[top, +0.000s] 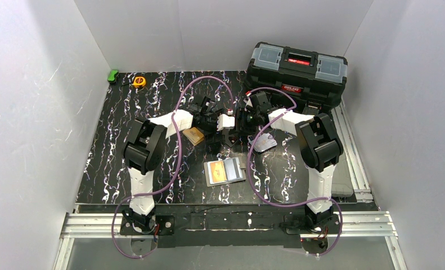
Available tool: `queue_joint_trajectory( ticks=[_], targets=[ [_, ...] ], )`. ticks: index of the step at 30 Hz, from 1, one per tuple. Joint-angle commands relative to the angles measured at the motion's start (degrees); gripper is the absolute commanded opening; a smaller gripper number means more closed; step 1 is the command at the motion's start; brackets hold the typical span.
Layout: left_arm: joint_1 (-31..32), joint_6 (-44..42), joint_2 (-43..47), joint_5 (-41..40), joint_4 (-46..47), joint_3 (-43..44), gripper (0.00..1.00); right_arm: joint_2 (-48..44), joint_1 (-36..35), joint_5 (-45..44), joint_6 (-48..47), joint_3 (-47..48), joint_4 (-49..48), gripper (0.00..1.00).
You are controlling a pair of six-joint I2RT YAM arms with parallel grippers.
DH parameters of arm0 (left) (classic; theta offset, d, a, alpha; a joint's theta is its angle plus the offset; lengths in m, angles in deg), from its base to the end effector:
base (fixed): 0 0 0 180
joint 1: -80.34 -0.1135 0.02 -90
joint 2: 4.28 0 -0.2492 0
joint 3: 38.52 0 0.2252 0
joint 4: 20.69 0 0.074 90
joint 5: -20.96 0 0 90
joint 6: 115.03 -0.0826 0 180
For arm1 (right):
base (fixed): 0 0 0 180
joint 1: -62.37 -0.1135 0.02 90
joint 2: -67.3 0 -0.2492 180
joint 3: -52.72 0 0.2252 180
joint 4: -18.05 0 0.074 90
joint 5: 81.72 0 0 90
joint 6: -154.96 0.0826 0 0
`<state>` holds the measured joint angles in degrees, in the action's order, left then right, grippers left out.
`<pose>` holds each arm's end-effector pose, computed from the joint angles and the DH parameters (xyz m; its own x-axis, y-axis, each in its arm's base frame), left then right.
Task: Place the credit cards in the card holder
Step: Pick up the credit card from the center of the board.
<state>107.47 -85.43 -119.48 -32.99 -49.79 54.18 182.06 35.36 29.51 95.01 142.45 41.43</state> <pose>0.3531 -0.2355 0.1425 0.2589 0.6572 -0.7078 0.9492 -0.0377 0.3123 0.3683 0.2213 0.1316 -0.8960 0.0672 -0.4390 -0.2181 0.7944 0.5668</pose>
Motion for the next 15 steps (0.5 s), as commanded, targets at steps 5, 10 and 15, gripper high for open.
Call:
queue_joint_trajectory(
  ticks=[5, 10, 15],
  targets=[
    [0.1, 1.5, 0.4, 3.6, -1.1, 2.8, 0.82, 0.5, 0.0, 1.2, -0.1, -0.7, -0.9, 0.59],
    [0.1, 1.9, 0.1, 3.6, -0.8, 3.2, 0.82, 0.6, -0.2, 1.9, 0.0, -0.7, -1.1, 0.59],
    [0.1, 1.1, -0.4, 3.2, -1.0, 3.1, 0.82, 0.6, -0.5, 2.0, 0.1, -0.9, -1.1, 0.59]
  ],
)
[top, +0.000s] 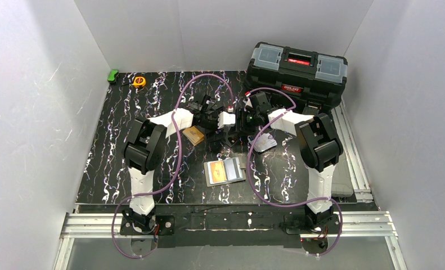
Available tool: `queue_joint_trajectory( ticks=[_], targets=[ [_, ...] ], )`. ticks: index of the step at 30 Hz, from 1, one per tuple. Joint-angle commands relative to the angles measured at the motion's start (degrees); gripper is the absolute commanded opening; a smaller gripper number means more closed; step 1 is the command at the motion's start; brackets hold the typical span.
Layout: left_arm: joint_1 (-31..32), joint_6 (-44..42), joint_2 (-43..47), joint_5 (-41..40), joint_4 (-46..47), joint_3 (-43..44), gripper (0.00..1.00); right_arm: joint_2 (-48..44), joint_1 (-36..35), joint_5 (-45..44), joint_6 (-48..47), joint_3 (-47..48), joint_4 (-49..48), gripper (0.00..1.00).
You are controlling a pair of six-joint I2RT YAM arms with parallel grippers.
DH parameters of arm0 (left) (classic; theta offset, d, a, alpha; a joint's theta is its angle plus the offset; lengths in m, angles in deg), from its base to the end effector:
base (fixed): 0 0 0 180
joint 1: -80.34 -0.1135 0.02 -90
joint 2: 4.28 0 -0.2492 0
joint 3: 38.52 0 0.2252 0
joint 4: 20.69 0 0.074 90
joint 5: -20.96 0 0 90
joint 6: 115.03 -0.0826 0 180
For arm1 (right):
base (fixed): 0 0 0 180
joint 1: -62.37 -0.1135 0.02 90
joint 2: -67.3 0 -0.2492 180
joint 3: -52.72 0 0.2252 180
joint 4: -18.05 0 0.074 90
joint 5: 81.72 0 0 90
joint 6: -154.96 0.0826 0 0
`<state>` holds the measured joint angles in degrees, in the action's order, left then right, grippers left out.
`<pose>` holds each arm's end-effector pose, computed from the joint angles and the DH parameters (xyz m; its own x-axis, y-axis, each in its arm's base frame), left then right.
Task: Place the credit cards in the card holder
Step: Pick up the credit card from the center of the board.
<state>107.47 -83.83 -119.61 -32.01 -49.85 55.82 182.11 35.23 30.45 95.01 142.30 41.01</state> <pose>0.3569 -0.2388 0.1506 0.2512 0.6386 -0.7274 0.9509 -0.0226 0.3086 0.3672 0.2233 0.1315 -0.8978 0.0609 -0.4362 -0.2273 0.7843 0.5773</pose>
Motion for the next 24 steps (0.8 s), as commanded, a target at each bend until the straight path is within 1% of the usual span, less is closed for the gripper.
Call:
queue_joint_trajectory(
  ticks=[1, 7, 12, 24],
  targets=[
    [0.1, -0.8, -0.3, 2.1, -0.9, 1.3, 0.82, 0.6, -0.5, 1.1, 0.1, -0.8, -0.8, 0.58],
    [0.1, 0.5, -0.6, 1.5, 0.8, 0.8, 0.81, 0.5, -0.6, 1.5, 0.5, -1.5, -1.3, 0.59],
    [0.1, 2.0, -1.4, 1.5, 0.9, 2.3, 0.81, 0.6, -0.7, 2.0, 0.7, -2.4, -1.8, 0.59],
    [0.1, 2.4, -2.8, 1.2, 1.6, 2.8, 0.81, 0.3, -0.7, 2.3, 0.8, -3.3, -2.2, 0.58]
  ],
)
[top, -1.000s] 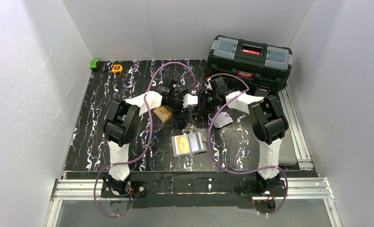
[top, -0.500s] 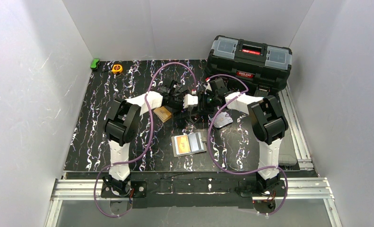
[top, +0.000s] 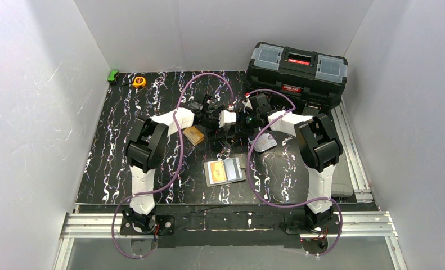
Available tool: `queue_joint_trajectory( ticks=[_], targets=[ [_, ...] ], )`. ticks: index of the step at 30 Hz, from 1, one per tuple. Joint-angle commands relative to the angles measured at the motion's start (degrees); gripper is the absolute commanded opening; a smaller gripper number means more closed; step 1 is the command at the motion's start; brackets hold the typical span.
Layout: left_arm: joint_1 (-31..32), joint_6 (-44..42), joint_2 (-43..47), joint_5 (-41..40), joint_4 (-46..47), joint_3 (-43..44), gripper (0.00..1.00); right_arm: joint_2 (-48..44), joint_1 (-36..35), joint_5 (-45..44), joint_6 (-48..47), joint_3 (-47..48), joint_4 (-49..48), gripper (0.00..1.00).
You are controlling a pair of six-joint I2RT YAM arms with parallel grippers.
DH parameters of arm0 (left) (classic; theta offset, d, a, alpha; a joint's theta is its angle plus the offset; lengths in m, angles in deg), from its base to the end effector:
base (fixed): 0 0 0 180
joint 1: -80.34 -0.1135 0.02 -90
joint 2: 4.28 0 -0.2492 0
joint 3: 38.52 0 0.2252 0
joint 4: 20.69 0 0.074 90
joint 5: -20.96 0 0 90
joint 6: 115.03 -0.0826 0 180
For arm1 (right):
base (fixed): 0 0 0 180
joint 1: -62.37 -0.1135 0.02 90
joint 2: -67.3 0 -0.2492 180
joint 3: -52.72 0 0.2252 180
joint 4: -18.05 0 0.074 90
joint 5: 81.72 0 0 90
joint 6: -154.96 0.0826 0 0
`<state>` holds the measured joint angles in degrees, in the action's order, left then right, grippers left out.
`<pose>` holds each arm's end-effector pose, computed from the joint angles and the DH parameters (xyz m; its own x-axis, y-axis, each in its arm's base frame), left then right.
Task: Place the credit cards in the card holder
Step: Pick up the credit card from the center of the board.
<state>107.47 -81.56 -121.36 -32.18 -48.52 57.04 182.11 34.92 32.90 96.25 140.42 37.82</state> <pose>0.3638 -0.2421 0.1465 0.2221 0.6362 -0.7389 0.9563 0.0058 0.2924 0.3630 0.2273 0.1283 -0.9024 0.0633 -0.4262 -0.2376 0.7520 0.6149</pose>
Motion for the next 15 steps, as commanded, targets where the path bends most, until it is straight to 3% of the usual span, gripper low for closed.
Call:
queue_joint_trajectory(
  ticks=[1, 15],
  targets=[
    [0.1, 0.3, -1.2, 1.4, 0.4, 1.7, 0.81, 0.4, -0.5, 0.0, -0.5, -1.5, 0.9, 0.58],
    [0.2, 2.4, -3.6, 0.5, 2.6, 4.6, 0.79, -1.5, 0.6, 0.5, 1.7, -6.6, -2.6, 0.57]
  ],
)
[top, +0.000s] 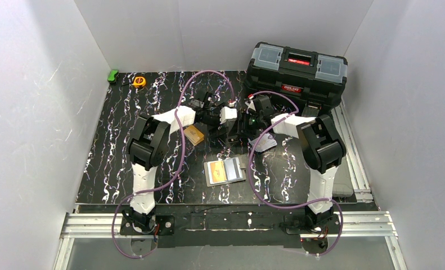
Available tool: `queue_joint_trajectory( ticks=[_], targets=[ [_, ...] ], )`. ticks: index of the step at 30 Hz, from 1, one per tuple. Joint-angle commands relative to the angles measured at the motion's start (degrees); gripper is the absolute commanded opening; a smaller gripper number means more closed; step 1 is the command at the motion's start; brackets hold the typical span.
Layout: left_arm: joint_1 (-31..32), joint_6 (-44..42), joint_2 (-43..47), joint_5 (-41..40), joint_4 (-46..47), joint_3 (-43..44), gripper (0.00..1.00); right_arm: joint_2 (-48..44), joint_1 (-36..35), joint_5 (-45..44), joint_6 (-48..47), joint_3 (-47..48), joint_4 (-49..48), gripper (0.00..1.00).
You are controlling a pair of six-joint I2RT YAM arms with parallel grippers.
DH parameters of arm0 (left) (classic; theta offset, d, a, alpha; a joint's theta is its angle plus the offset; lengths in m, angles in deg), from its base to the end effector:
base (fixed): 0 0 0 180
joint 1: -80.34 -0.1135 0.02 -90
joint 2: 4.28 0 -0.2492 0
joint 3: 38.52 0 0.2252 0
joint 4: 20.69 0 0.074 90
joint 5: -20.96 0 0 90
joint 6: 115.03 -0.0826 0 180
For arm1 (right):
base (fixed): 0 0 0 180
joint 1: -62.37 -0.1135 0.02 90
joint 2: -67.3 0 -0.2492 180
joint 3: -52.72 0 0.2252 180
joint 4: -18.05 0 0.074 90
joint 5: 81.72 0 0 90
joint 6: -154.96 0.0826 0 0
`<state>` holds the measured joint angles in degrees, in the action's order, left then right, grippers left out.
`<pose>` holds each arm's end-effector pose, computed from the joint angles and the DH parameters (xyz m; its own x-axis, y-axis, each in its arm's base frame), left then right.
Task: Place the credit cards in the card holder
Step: Pick up the credit card from the center of the board.
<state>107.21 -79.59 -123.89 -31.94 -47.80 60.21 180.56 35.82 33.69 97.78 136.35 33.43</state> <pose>0.3764 -0.2465 0.1460 0.2028 0.6257 -0.7532 0.9578 0.0331 0.2854 0.3592 0.2191 0.1260 -0.8976 0.0988 -0.4297 -0.2244 0.7364 0.6382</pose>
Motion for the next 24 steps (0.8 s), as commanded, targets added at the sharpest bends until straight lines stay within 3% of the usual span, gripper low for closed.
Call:
queue_joint_trajectory(
  ticks=[1, 14, 24],
  targets=[
    [0.5, 0.6, -1.2, 0.3, 1.9, 1.5, 0.79, 0.2, -0.3, -0.2, 0.2, -2.6, 1.7, 0.57],
    [0.2, -0.7, 1.6, 0.4, -2.0, -0.5, 0.78, 0.4, 2.3, -4.2, 1.3, -1.5, 2.4, 0.54],
    [-2.3, 2.4, 3.1, 0.4, -5.5, 2.1, 0.77, -0.4, 2.7, -6.1, 1.0, -0.6, 0.6, 0.60]
  ],
)
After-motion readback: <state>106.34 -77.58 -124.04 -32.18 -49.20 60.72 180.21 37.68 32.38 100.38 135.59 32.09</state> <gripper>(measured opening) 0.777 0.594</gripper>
